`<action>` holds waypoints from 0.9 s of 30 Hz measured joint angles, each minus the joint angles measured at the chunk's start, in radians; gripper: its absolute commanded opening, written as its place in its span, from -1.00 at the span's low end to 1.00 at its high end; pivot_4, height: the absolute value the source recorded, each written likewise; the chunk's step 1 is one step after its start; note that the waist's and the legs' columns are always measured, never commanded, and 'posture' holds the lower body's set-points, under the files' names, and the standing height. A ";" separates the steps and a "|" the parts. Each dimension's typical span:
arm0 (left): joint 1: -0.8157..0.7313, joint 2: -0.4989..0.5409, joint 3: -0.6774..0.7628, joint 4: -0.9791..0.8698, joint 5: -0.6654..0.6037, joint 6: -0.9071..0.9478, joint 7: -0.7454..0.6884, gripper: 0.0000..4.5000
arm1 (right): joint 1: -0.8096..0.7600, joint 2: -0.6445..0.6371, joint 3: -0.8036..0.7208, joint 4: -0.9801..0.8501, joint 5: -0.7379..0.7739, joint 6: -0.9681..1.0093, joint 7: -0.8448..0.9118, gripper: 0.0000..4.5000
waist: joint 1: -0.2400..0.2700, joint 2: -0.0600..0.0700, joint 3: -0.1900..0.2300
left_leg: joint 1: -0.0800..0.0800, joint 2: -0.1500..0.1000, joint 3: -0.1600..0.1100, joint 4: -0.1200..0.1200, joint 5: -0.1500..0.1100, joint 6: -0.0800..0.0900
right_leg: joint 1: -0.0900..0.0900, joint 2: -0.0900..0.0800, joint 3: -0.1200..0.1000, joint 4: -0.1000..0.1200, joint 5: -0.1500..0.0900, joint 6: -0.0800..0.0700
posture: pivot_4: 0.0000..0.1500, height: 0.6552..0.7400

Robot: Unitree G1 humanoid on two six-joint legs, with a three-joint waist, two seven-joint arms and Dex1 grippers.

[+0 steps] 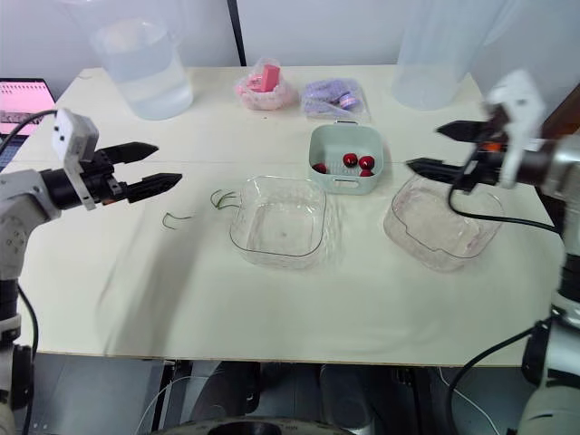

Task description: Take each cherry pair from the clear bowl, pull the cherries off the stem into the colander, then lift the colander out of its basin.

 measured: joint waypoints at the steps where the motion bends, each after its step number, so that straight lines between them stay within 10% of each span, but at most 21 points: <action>1: 0.010 -0.002 0.004 0.007 0.002 -0.005 0.008 1.00 | 0.057 -0.016 -0.066 -0.040 0.017 0.035 -0.011 0.99 | 0.003 0.000 0.000 | 0.000 0.000 0.000 0.000 0.000 0.000 | 0.000 0.000 0.000 0.000 0.000 0.000 | 1.00 0.88; 10: 0.131 -0.003 0.045 -0.019 -0.013 -0.008 0.005 1.00 | 0.447 -0.084 -0.395 0.025 0.067 0.044 0.026 0.99 | -0.004 -0.001 -0.001 | 0.004 0.001 0.002 -0.001 -0.001 0.001 | 0.004 0.001 0.002 -0.002 0.000 0.000 | 1.00 0.88; 27: 0.135 -0.018 0.047 -0.078 -0.090 0.059 0.040 1.00 | 0.483 -0.099 -0.310 0.082 0.168 -0.061 -0.021 0.99 | 0.000 -0.001 -0.001 | 0.003 0.001 0.003 0.000 -0.001 0.001 | 0.004 0.001 0.002 -0.002 0.000 0.000 | 1.00 0.88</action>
